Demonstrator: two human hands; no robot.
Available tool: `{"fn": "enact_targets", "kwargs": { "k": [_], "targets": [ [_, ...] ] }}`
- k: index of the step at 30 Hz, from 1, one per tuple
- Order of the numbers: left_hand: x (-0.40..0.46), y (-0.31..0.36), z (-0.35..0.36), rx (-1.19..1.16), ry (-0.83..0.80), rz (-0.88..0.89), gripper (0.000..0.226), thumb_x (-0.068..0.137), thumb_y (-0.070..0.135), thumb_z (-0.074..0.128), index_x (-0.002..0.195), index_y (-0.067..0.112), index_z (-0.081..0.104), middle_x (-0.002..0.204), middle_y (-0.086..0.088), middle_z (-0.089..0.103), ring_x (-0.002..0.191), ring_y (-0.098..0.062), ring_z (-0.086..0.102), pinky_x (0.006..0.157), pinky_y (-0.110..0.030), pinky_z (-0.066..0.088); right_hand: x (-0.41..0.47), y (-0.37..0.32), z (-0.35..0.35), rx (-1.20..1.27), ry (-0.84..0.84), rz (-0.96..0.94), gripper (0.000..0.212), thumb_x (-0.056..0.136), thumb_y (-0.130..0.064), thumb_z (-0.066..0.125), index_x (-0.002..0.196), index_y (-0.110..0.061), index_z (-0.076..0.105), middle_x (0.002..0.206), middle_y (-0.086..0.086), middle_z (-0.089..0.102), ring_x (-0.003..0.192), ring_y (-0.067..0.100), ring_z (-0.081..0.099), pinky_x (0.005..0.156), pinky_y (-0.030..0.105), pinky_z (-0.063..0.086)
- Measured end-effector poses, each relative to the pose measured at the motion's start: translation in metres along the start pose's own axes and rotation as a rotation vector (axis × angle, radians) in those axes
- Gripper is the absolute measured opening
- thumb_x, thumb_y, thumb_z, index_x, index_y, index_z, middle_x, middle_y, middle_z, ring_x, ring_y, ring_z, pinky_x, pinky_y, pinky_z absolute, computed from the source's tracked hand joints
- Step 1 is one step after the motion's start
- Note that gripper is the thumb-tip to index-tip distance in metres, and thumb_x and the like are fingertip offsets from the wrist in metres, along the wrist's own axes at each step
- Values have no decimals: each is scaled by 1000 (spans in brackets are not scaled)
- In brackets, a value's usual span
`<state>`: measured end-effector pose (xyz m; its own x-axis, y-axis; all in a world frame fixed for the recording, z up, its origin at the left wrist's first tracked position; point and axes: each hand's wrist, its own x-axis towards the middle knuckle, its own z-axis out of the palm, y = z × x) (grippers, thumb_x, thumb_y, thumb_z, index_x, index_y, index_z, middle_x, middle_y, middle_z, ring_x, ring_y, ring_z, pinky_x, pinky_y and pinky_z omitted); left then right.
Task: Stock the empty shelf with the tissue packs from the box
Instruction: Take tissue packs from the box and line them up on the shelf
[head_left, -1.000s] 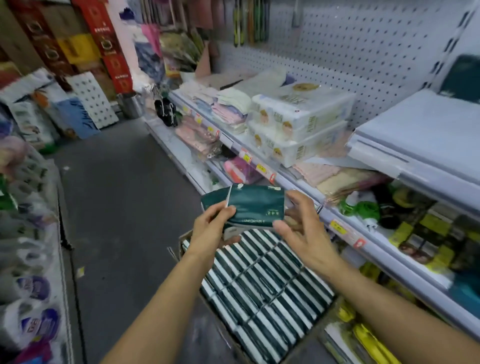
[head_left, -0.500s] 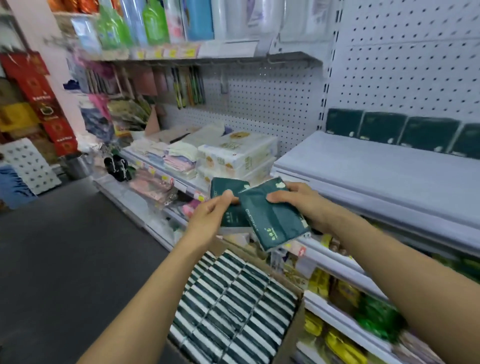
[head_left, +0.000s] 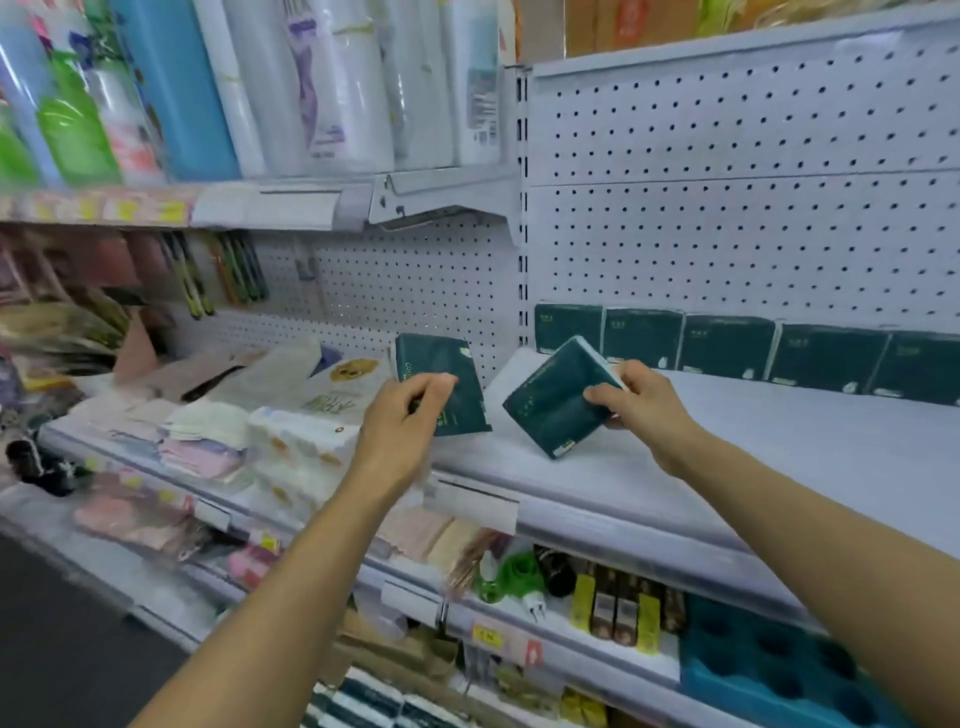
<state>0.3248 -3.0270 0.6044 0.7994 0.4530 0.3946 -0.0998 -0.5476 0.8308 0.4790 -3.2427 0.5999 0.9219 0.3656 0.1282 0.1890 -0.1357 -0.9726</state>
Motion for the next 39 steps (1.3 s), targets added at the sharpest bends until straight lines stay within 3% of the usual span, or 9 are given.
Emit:
{"fn": "enact_targets", "kwargs": {
  "k": [4,10,16,22,26,31,34,36,39],
  "targets": [
    [44,-15,25,-64,23,-29,18,97,38,53,102,34,70,106,8,69,101,-10,62,95,-37,51,36,11,-21,-191,5,-34,21,83,-24,74,76,-10,60,74,2,54,67,14,46,61,25,34],
    [85,-47,48,-31,3,-87,25,97,20,58,99,43,68,115,3,60,104,-9,59,82,-16,46,100,34,-11,-156,147,20,25,81,-24,78,94,-11,62,92,11,70,83,29,69,80,45,58],
    [110,-67,56,-103,-38,-137,25,97,17,58,111,35,69,120,5,59,104,-6,60,86,-17,49,133,49,12,-222,296,26,26,80,-26,77,75,-17,54,64,-3,61,61,16,56,60,30,45],
    [131,-75,63,-151,-72,-138,30,96,17,60,112,41,66,124,2,59,108,-13,60,96,-35,52,157,55,19,-403,360,73,21,81,-35,74,84,-19,60,69,-9,70,72,13,65,67,32,50],
    [137,-79,60,-217,-114,-125,53,95,17,62,134,50,48,133,8,55,116,-13,58,99,-37,52,168,49,22,-520,415,134,16,82,-35,70,81,-20,66,68,-10,66,66,11,58,57,25,38],
    [140,-75,55,-317,-124,-131,86,94,9,63,149,52,12,132,19,48,109,-1,59,83,-20,51,172,48,24,-585,449,170,20,82,-37,70,71,-20,69,65,-9,63,63,12,57,56,25,36],
    [141,-72,53,-292,-108,-190,91,94,15,64,153,42,0,111,20,57,92,7,58,88,-26,43,171,48,25,-591,445,172,21,82,-39,70,76,-20,68,67,-10,62,67,14,58,56,25,36],
    [141,-70,50,-294,-103,-226,83,94,18,65,152,34,8,97,25,56,85,13,53,84,-24,42,165,45,27,-544,467,176,36,80,-44,72,95,-16,56,75,-9,59,76,18,58,60,29,38],
    [141,-66,47,-317,-126,-233,54,90,14,68,134,22,37,105,10,66,84,4,61,63,-10,47,145,39,32,-439,488,89,59,82,-52,69,114,-14,38,82,-8,48,84,22,56,70,35,43]
  ]
}}
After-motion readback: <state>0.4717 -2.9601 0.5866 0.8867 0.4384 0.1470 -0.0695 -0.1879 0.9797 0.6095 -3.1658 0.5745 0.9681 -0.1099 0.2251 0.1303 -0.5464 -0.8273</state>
